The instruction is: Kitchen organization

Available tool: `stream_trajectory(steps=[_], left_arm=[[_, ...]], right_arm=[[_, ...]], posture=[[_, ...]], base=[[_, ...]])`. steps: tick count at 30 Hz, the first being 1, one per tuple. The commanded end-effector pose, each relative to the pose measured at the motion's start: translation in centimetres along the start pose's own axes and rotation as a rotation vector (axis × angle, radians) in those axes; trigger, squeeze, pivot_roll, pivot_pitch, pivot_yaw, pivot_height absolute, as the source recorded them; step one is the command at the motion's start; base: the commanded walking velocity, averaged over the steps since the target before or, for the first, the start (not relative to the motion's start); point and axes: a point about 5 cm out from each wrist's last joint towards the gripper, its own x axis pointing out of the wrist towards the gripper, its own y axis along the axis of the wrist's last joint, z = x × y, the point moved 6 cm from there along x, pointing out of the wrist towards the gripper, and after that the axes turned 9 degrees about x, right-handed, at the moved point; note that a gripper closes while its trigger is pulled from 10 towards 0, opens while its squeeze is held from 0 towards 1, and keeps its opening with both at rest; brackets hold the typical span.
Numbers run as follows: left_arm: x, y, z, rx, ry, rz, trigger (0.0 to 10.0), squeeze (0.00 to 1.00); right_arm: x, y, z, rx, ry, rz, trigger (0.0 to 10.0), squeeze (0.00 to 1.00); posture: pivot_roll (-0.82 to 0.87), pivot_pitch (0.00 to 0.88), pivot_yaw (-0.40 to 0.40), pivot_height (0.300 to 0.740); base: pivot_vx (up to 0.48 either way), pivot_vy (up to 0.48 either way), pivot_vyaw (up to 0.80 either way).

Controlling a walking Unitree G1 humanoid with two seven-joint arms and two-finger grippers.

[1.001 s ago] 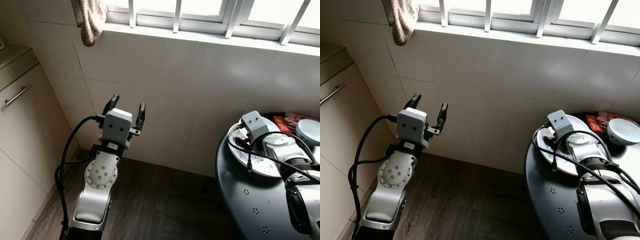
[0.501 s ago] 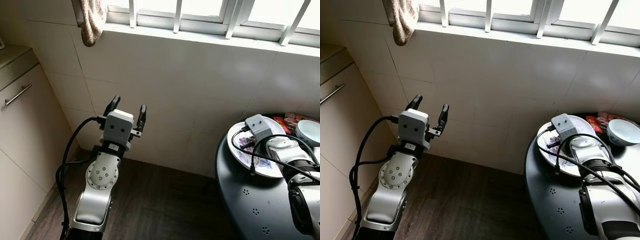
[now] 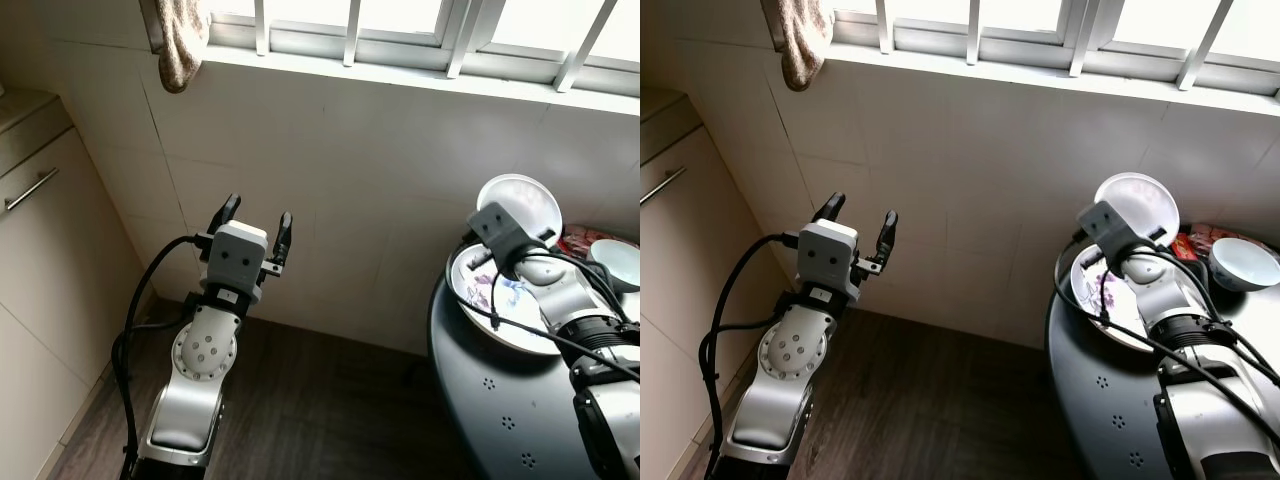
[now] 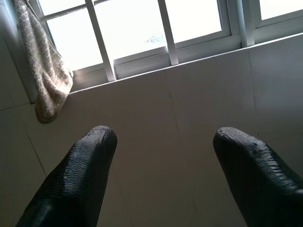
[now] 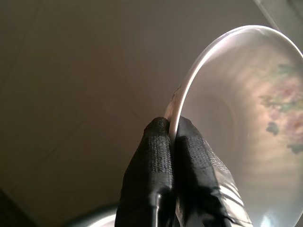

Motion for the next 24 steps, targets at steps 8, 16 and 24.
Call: stream_trajectory(steps=[8, 16, 24], left_arm=[[0.0, 0.1, 0.0, 0.008, 0.001, -0.003, 10.0, 0.0], [0.1, 0.0, -0.2, 0.011, 0.01, -0.009, 10.0, 0.0], [0.2, -0.2, -0.2, 0.013, 0.014, -0.02, 10.0, 0.0]], right_arm=[[-1.9, 4.9, -1.7, 0.059, -0.062, 0.276, 0.0, 0.0], [-4.8, 7.3, -5.7, 0.101, 0.013, 0.386, 0.0, 0.0], [-7.7, 8.8, -10.8, 0.151, 0.171, 0.442, 0.0, 0.0]], posture=[[0.12, 0.0, -0.079, 0.74], [0.12, 0.0, -0.081, 0.74], [0.11, 0.0, -0.077, 0.74]], base=[[0.0, 0.0, 0.51], [0.0, 0.0, 0.8], [0.0, 0.0, 0.8]])
